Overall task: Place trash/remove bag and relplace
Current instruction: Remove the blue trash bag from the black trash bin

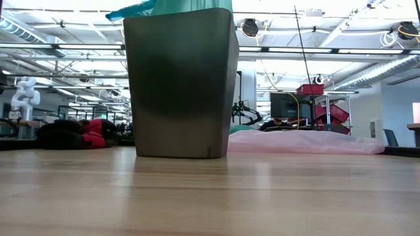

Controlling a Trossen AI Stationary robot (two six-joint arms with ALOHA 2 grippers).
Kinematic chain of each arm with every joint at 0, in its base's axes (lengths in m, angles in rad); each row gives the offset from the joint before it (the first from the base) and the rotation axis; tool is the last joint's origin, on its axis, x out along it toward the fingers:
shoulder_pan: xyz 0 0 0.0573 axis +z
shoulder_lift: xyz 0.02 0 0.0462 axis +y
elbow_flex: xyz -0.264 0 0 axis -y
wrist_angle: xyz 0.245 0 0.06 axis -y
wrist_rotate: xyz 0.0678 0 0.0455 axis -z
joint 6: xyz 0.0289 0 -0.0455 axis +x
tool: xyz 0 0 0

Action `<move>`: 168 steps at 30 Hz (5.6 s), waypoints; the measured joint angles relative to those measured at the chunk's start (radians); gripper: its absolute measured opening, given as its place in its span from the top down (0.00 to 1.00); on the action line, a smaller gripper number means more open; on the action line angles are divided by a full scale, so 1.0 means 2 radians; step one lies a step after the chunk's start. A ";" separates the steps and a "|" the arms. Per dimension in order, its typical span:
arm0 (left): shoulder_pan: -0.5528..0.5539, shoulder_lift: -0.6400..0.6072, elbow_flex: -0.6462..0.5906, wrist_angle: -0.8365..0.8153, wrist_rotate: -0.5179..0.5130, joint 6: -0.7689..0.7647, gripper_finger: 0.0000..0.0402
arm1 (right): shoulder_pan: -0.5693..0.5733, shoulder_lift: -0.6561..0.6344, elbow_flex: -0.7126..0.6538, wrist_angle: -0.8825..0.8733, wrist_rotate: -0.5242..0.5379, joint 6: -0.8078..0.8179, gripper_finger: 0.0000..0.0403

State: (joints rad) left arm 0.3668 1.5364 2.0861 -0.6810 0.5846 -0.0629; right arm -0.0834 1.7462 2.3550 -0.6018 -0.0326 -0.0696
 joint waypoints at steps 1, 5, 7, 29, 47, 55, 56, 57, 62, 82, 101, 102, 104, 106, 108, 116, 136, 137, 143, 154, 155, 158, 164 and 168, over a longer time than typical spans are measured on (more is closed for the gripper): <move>0.000 0.002 0.000 0.008 0.000 -0.002 0.65 | 0.000 0.002 0.000 0.001 0.000 0.002 1.00; 0.000 0.005 0.000 0.011 0.000 -0.001 0.93 | 0.000 0.003 0.000 -0.006 0.001 0.003 1.00; 0.002 0.007 0.000 0.011 0.000 -0.001 0.97 | 0.000 0.004 0.000 -0.007 0.001 0.011 1.00; 0.066 -0.031 0.000 -0.017 -0.008 0.012 1.00 | 0.068 0.025 0.001 -0.162 0.265 0.204 0.36; 0.090 -0.056 0.000 -0.018 -0.005 0.053 1.00 | 0.077 0.154 0.000 -0.052 0.435 0.302 0.80; 0.132 -0.073 0.000 -0.018 -0.005 0.053 1.00 | 0.082 0.154 0.001 -0.084 0.434 0.317 0.99; 0.136 -0.075 0.000 -0.018 -0.005 0.053 1.00 | 0.082 0.155 0.001 -0.095 0.434 0.323 1.00; 0.138 -0.076 0.000 -0.020 -0.006 0.053 1.00 | 0.082 0.155 0.001 -0.105 0.434 0.330 1.00; 0.145 -0.082 0.000 -0.020 -0.005 0.053 1.00 | 0.081 0.156 0.001 -0.146 0.422 0.352 1.00; 0.160 -0.085 0.041 -0.010 -0.029 0.063 1.00 | 0.077 0.155 0.002 -0.185 0.370 0.356 1.00; 0.167 -0.087 0.045 -0.016 -0.036 0.065 1.00 | 0.074 0.100 0.000 -0.150 0.301 0.302 0.26; 0.167 -0.088 0.045 -0.017 -0.036 0.065 1.00 | 0.072 0.101 0.000 -0.150 0.301 0.301 0.22; 0.167 -0.089 0.045 -0.017 -0.036 0.065 1.00 | 0.066 0.107 0.000 -0.147 0.301 0.292 0.16; 0.167 -0.091 0.045 -0.018 -0.036 0.066 1.00 | 0.055 0.117 0.000 -0.147 0.301 0.289 0.11; 0.167 -0.091 0.045 -0.018 -0.035 0.066 1.00 | 0.043 0.133 0.000 -0.148 0.302 0.287 0.08; 0.167 -0.092 0.044 -0.019 -0.033 0.066 1.00 | -0.003 0.195 0.001 0.012 0.185 0.242 0.06; 0.167 -0.098 0.043 0.013 -0.027 0.061 0.99 | -0.025 0.258 0.000 0.046 0.115 0.266 0.97; 0.167 -0.099 0.043 0.016 -0.027 0.061 0.99 | -0.025 0.252 0.000 0.039 0.105 0.266 0.98; 0.168 -0.105 0.044 0.034 -0.048 0.061 0.87 | -0.012 0.203 0.000 0.019 0.091 0.246 1.00; 0.199 -0.148 0.044 0.062 -0.115 0.040 0.60 | -0.006 0.123 0.000 0.009 0.092 0.224 1.00; 0.202 -0.152 0.044 0.061 -0.114 0.024 0.60 | -0.006 0.118 0.000 0.007 0.092 0.220 1.00; 0.206 -0.160 0.044 0.053 -0.098 -0.024 0.59 | -0.006 0.100 0.000 0.007 0.092 0.210 1.00; 0.206 -0.160 0.044 -0.026 -0.070 -0.087 0.59 | -0.006 0.060 0.000 0.001 0.063 0.187 1.00; 0.206 -0.146 0.044 -0.081 -0.069 -0.109 0.59 | -0.002 0.036 0.000 -0.014 0.041 0.169 1.00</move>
State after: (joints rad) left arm 0.7788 1.2451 2.1745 -0.8435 0.4473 -0.2814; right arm -0.0866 1.8172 2.3558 -0.6302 0.0492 0.2678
